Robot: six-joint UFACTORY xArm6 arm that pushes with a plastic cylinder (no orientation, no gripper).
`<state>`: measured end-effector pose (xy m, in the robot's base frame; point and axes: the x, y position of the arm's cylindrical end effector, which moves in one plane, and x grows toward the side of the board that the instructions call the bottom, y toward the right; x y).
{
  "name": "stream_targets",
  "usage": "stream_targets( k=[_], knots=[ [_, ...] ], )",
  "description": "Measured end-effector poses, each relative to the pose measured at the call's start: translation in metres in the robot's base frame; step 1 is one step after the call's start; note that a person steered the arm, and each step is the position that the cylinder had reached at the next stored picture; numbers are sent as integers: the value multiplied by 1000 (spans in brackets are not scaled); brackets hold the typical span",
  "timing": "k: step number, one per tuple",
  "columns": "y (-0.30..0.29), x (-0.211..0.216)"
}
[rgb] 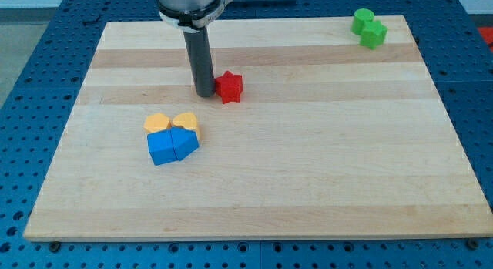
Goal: Nudge the red star down a bit
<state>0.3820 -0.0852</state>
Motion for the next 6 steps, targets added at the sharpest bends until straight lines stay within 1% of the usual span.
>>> stream_targets(
  k=[1, 3, 4, 5, 6],
  knots=[
    [8, -4],
    [76, -81],
    [48, -88],
    [-3, -82],
    [-37, -50]
  ],
)
